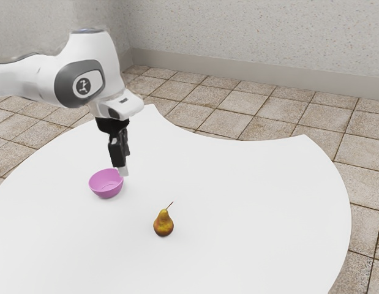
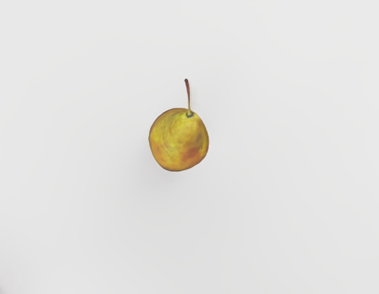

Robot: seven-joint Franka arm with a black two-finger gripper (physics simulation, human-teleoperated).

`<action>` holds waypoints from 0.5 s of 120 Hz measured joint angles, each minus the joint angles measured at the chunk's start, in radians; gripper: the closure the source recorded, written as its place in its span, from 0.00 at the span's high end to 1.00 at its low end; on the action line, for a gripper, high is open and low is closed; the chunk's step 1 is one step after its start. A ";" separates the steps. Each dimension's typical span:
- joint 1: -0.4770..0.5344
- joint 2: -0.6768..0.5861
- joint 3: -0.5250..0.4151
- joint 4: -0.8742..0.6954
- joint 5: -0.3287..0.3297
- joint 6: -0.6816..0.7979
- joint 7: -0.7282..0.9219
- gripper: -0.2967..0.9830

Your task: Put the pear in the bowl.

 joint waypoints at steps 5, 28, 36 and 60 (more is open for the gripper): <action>-0.002 -0.002 0.000 -0.068 -0.032 0.069 0.019 0.77; 0.008 0.067 0.000 -0.188 -0.155 0.292 0.126 0.77; 0.010 0.111 0.000 -0.193 -0.184 0.344 0.172 0.77; -0.003 0.225 -0.002 -0.194 -0.218 0.425 0.303 0.77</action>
